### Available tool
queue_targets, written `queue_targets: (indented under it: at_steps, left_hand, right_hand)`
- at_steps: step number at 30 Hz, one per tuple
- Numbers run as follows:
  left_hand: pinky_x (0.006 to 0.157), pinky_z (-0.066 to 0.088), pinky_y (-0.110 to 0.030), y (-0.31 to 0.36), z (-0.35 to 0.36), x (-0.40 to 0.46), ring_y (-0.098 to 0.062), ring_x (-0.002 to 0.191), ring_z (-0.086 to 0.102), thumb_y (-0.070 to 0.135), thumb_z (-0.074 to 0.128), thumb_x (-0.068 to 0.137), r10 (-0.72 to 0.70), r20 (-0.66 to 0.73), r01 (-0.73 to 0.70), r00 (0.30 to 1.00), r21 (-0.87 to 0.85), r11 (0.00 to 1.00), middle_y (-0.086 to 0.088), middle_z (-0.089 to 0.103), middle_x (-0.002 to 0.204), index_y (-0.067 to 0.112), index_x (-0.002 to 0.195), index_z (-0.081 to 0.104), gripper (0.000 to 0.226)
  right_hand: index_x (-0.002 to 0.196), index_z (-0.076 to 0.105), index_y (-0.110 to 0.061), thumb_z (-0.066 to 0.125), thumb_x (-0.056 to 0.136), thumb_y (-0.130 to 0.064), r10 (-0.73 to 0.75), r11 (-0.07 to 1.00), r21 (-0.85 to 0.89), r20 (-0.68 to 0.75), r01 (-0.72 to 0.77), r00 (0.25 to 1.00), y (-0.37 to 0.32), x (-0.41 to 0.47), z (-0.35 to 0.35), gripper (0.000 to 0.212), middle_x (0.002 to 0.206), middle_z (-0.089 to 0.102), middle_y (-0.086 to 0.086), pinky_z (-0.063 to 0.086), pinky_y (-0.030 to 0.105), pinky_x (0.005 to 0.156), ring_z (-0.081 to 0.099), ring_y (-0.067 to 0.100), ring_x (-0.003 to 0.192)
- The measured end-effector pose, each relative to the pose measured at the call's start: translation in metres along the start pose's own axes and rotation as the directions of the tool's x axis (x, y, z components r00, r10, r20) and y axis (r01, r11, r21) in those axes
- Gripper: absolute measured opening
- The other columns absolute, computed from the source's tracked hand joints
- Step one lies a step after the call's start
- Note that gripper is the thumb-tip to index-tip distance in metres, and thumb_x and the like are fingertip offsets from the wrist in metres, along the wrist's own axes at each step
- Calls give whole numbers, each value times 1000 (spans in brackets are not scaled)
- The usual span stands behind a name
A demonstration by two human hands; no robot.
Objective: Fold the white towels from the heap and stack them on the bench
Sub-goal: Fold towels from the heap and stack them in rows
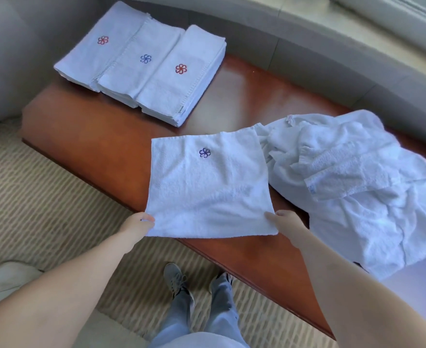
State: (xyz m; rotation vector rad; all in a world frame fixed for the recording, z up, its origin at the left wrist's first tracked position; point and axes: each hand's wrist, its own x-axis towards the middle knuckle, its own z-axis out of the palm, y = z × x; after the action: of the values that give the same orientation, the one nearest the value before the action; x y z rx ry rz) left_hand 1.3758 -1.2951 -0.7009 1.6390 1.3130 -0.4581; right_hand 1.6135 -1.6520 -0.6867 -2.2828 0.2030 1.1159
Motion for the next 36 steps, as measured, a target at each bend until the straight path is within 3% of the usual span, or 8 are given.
queue_targets:
  at_steps: [6, 13, 18, 22, 25, 27, 31, 36]
  left_hand:
    - [97, 49, -38, 67, -55, -34, -24, 105, 61, 11, 66, 96, 53, -57, -67, 997, -269, 961, -16, 68, 125, 9, 114, 73, 19]
    - [88, 51, -28, 178, -149, -90, -20, 114, 63, 17, 71, 96, 303, -82, -304, 950, -475, 826, -9, 68, 127, 21, 106, 71, 10]
    - [78, 51, -22, 232, -213, -128, -15, 106, 64, 16, 81, 86, 449, 148, -440, 881, -91, 893, -5, 66, 126, 16, 115, 69, 31]
    - [77, 52, -33, 251, -236, -157, -28, 109, 63, 29, 84, 80, 507, 130, -506, 852, 454, 733, 4, 55, 123, 35, 124, 61, 51]
    - [60, 51, -36, 252, -238, -170, -27, 72, 56, 37, 74, 86, 683, 24, -563, 730, 586, 583, 1, 51, 84, 26, 80, 59, 19]
    - [55, 23, -31, 252, -239, -167, -22, 59, 32, 32, 65, 93, 773, -42, -616, 633, 576, 537, -1, 33, 68, 20, 64, 36, 44]
    - [57, 18, -33, 244, -238, -171, -22, 62, 31, 20, 52, 97, 819, -82, -583, 568, 663, 470, -4, 39, 76, 18, 61, 33, 40]
    - [85, 40, -34, 223, -233, -165, -26, 108, 49, 21, 49, 101, 792, 54, -462, 608, 836, 298, 3, 48, 105, 17, 80, 60, 24]
  right_hand:
    - [87, 62, -4, 69, 93, -30, -174, 983, 37, -133, 180, 976, -55, -47, -54, 27, 81, 60, 7, 41, 31, 64, 55, 23, 75]
    - [98, 69, -26, 67, 91, -14, -327, 817, 353, -370, 457, 870, -155, -127, -123, 14, 94, 63, 6, 50, 41, 81, 56, 24, 88]
    - [86, 77, -24, 65, 81, -1, -380, 829, 285, -342, 480, 859, -204, -183, -159, 26, 89, 66, 3, 51, 32, 80, 58, 23, 89]
    - [96, 72, -17, 61, 81, 8, -431, 884, 11, -370, 468, 823, -211, -211, -162, 31, 84, 62, 8, 57, 32, 64, 62, 27, 77]
    - [82, 69, -9, 53, 85, -1, -486, 866, -131, -445, 483, 752, -210, -226, -156, 18, 69, 59, 9, 52, 26, 44, 65, 27, 58]
    - [69, 59, -11, 50, 86, -10, -519, 853, -253, -508, 456, 688, -208, -233, -152, 19, 65, 57, 13, 55, 30, 48, 68, 32, 60]
    - [57, 47, -13, 49, 86, -16, -572, 820, -434, -597, 373, 562, -201, -243, -145, 29, 46, 52, -5, 37, 20, 39, 58, 17, 46]
    - [73, 60, -16, 59, 86, -22, -511, 825, -511, -490, 242, 706, -185, -251, -130, 14, 68, 69, -1, 56, 30, 65, 69, 21, 62]
